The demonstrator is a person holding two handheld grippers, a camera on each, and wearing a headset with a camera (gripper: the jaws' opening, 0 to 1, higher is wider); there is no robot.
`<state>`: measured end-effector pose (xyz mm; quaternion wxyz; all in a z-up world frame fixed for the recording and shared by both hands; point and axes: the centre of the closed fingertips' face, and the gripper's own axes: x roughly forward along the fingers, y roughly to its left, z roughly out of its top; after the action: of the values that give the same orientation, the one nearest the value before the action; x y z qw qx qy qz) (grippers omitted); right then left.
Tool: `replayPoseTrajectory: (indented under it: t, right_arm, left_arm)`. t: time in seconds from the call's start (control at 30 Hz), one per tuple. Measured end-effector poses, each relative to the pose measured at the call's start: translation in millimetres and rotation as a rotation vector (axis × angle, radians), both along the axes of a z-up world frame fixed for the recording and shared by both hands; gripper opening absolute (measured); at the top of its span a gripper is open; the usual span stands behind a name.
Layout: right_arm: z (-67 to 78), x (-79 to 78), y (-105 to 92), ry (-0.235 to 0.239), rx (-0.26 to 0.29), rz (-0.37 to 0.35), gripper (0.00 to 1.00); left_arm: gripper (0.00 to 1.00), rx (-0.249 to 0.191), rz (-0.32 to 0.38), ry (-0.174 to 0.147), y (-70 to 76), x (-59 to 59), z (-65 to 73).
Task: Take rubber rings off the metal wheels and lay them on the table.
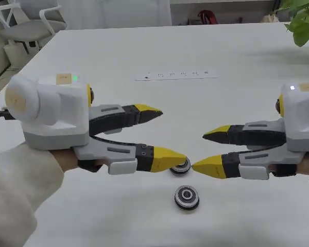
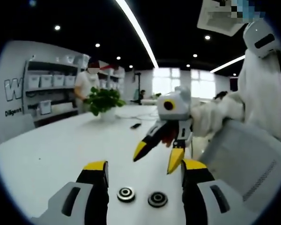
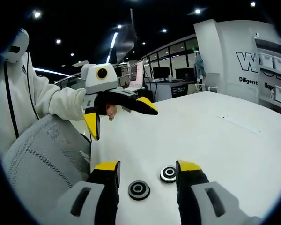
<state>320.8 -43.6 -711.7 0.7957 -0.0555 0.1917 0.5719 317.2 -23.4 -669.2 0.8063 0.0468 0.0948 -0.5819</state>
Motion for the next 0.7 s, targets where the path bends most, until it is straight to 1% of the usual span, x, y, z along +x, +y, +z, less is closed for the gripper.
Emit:
replayPoseTrajectory:
  t: [0.07,0.17,0.23,0.33,0.37,0.4,0.47,0.53,0.6,0.7]
  right_arm:
    - [-5.2,-2.2,1.0,0.008,-0.007,0.008,0.42]
    - [-16.3,-3.0,-0.6,0.020,-0.032,0.006,0.40]
    - [-22.4,-5.5,0.2,0.036,-0.039,0.014,0.40]
    - [-30.8,-11.1,3.6,0.063,-0.040,0.029,0.36]
    - [-34.9,-13.3,3.9,0.069,-0.050,0.039,0.36]
    - [-41.0,-15.8,3.8,0.072,-0.075,0.051,0.36]
    - [-47.2,-17.9,4.6,0.071,-0.098,0.061,0.36]
    - [-52.4,-19.7,4.4,0.079,-0.111,0.073,0.35]
    - [-55.4,-21.5,4.2,0.083,-0.123,0.078,0.34]
    - [-61.4,-23.9,3.4,0.085,-0.144,0.086,0.33]
  left_arm:
    - [0.63,0.028,-0.018,0.016,-4.3,-4.2,-10.3]
    - [0.60,0.065,-0.043,0.014,-8.7,-10.5,-23.3]
    - [0.57,0.075,-0.051,0.026,-11.2,-13.0,-31.4]
    - [0.57,0.093,-0.059,0.042,-13.1,-15.8,-42.4]
    - [0.57,0.098,-0.062,0.044,-13.5,-16.7,-45.1]
    - [0.56,0.103,-0.061,0.051,-14.1,-17.1,-48.6]
    - [0.55,0.112,-0.060,0.057,-15.3,-18.6,-54.8]
    - [0.54,0.145,-0.071,0.059,-14.6,-20.2,-63.3]
    - [0.52,0.151,-0.069,0.059,-14.9,-20.0,-66.3]
    - [0.47,0.143,-0.068,0.077,-16.6,-20.1,-71.5]
